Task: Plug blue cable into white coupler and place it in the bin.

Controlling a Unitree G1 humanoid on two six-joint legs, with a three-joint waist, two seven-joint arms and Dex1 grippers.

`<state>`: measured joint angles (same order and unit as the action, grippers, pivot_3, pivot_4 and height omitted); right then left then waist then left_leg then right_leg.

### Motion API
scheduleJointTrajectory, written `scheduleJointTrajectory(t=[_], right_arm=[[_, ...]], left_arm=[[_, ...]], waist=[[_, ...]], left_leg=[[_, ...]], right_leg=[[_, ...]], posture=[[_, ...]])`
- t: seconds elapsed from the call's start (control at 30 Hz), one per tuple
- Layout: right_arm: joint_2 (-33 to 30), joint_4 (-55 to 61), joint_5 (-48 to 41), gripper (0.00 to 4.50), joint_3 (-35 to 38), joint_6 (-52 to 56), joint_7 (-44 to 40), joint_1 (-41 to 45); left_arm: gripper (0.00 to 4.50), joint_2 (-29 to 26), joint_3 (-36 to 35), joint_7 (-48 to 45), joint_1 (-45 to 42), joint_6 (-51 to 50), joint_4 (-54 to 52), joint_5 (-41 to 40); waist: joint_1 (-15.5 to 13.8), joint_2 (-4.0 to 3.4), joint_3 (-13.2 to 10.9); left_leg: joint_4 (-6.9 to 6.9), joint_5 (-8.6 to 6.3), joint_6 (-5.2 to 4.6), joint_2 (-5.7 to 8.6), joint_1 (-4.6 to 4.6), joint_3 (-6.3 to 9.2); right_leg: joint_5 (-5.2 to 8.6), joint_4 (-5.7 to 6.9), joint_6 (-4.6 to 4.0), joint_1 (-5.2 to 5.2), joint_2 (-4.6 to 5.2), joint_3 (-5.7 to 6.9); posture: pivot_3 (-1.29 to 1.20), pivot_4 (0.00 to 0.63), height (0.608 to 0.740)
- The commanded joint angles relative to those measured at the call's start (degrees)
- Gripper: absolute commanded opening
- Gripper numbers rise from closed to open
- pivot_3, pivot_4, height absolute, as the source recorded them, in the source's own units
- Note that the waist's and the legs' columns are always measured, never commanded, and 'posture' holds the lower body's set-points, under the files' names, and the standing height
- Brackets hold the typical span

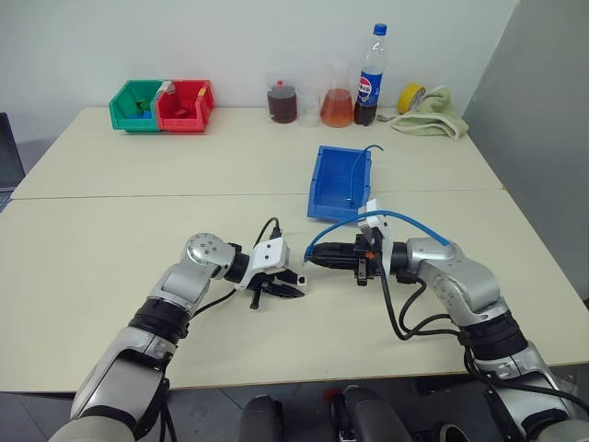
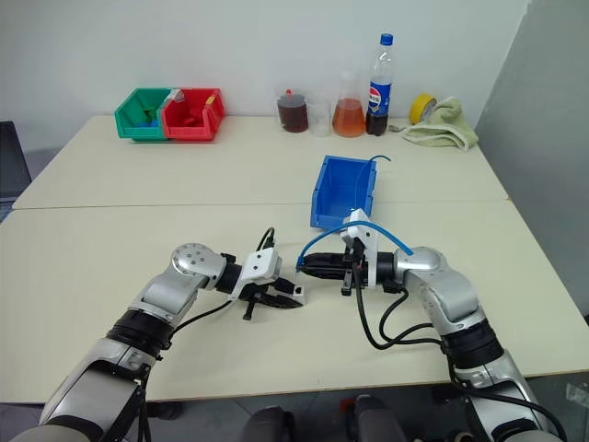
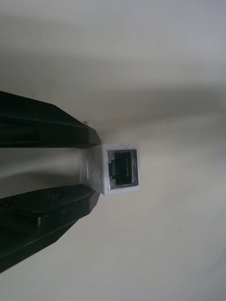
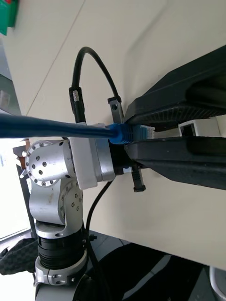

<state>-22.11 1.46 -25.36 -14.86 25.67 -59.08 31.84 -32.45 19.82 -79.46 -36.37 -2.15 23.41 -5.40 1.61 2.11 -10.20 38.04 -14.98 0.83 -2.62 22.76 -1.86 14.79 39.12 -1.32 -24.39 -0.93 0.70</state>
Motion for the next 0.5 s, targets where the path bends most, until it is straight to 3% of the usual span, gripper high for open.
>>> scheduleJointTrajectory(t=[0.03, 0.5], right_arm=[[0.31, -1.98, 3.06, 0.16, -1.15, -6.52, -2.88, 0.09], [1.53, -11.32, 9.25, 0.16, -3.01, -14.28, -8.18, 3.03]], left_arm=[[0.79, 0.20, -0.89, -0.22, -0.54, -0.20, -0.34, -0.07], [0.79, 0.22, -0.94, -0.19, -1.12, -0.42, 0.07, 0.17]], waist=[[-0.04, 0.00, 0.00], [-0.06, 0.00, 0.00]], left_leg=[[0.00, 0.00, 0.00, 0.00, 0.00, 0.00], [0.01, 0.00, 0.01, -0.01, -0.02, 0.01]], right_leg=[[0.00, 0.00, 0.00, 0.00, 0.00, 0.01], [-0.01, 0.03, -0.03, 0.01, 0.00, 0.01]], posture=[[0.00, 0.150, 0.740], [0.00, 0.150, 0.740]])
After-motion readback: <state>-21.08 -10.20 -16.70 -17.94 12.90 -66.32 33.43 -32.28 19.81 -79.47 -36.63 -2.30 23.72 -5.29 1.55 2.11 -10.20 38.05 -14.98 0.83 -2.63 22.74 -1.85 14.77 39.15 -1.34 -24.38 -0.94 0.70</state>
